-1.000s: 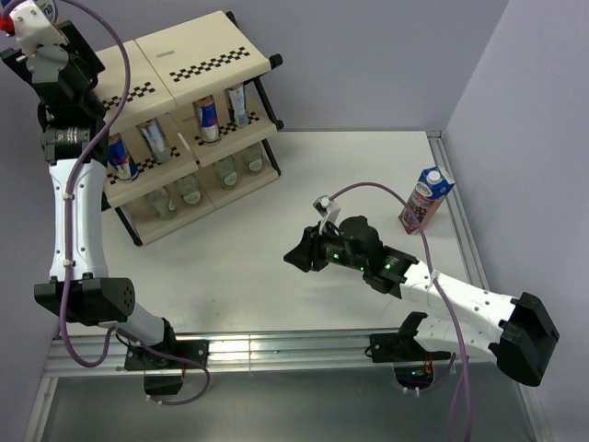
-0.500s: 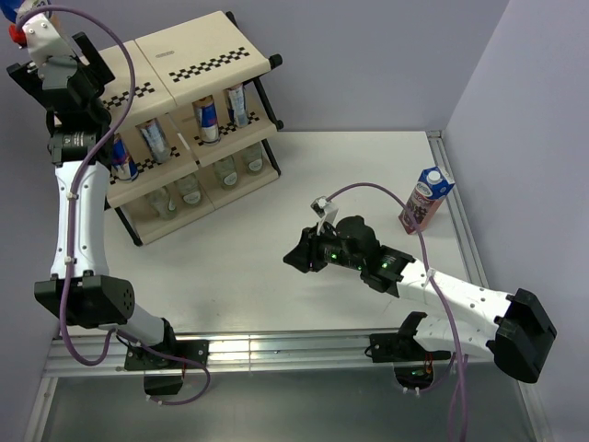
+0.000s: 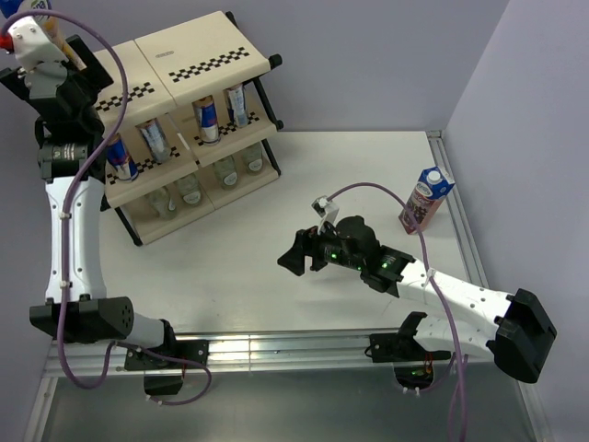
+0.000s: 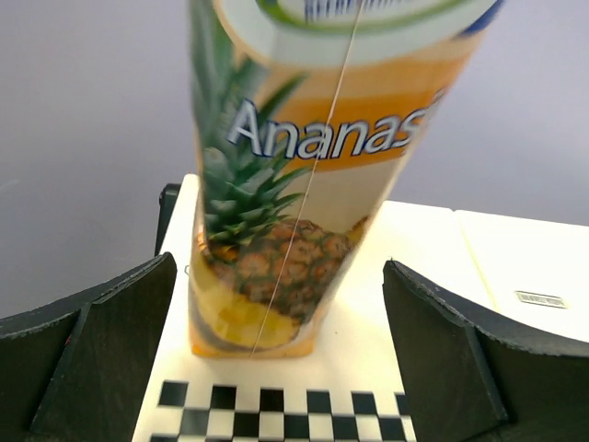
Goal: Place and organize the beverage onto the shelf
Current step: Place the drink on the shelf, then pick up the drink from the center of the board.
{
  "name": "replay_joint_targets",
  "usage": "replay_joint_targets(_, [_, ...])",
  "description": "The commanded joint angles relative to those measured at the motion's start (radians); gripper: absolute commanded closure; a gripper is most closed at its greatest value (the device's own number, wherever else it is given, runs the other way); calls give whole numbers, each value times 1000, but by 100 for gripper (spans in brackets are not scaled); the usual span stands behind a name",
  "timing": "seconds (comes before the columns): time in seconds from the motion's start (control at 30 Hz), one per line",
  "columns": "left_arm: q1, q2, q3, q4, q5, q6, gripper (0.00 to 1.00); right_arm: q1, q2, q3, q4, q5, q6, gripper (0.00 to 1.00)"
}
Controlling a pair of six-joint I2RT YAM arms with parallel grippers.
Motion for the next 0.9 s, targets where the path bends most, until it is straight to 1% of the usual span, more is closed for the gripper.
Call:
replay_joint_targets(0.0, [-4, -78, 6, 7, 48, -21, 1, -6, -22, 18, 16, 55, 1, 11])
replay_joint_targets(0.07, [-4, -104, -1, 4, 51, -24, 1, -6, -27, 24, 8, 69, 3, 6])
replay_joint_targets(0.17, [-4, -143, -8, 1, 42, -29, 0, -4, -25, 44, -27, 117, -3, 1])
replay_joint_targets(0.23, [-4, -160, 4, -14, 33, -38, 1, -6, -25, 62, -60, 173, -2, 0])
replay_joint_targets(0.27, [-4, -177, 10, -45, 27, -46, 1, -7, -27, 68, -60, 192, 0, 0])
replay_joint_targets(0.33, [-4, -193, 42, -98, 15, -86, 1, -15, -27, 84, -115, 261, 1, 0])
replay_joint_targets(0.43, [-4, -234, 61, -221, 44, -168, 1, -33, -31, 140, -170, 342, 5, 0])
replay_joint_targets(0.47, [-4, -271, 53, -243, 105, -188, 1, -38, -31, 159, -190, 362, 6, 0])
replay_joint_targets(0.5, [-4, -292, 41, -272, 134, -223, 0, -44, -28, 177, -228, 376, 0, 0])
replay_joint_targets(0.57, [-6, -358, -16, -289, 209, -256, 0, -68, -28, 226, -267, 413, -9, 0])
replay_joint_targets(0.6, [-6, -378, -36, -307, 279, -279, 0, -78, -31, 242, -303, 426, -15, 0])
replay_joint_targets(0.63, [-6, -395, -69, -323, 318, -288, 1, -93, -31, 267, -325, 451, -12, 0])
replay_joint_targets(0.67, [-6, -427, -86, -332, 352, -291, 1, -102, -33, 281, -346, 501, -6, 0])
replay_joint_targets(0.7, [-7, -443, -108, -338, 419, -293, 1, -111, -36, 292, -389, 525, -5, 0])
replay_joint_targets(0.73, [-7, -461, -152, -343, 444, -288, 1, -124, -39, 311, -409, 543, -11, 0])
replay_joint_targets(0.8, [-7, -515, -204, -341, 498, -284, 0, -159, -50, 331, -478, 635, -26, 0])
replay_joint_targets(0.87, [-6, -571, -293, -321, 594, -285, 0, -196, -61, 357, -521, 704, -35, 1])
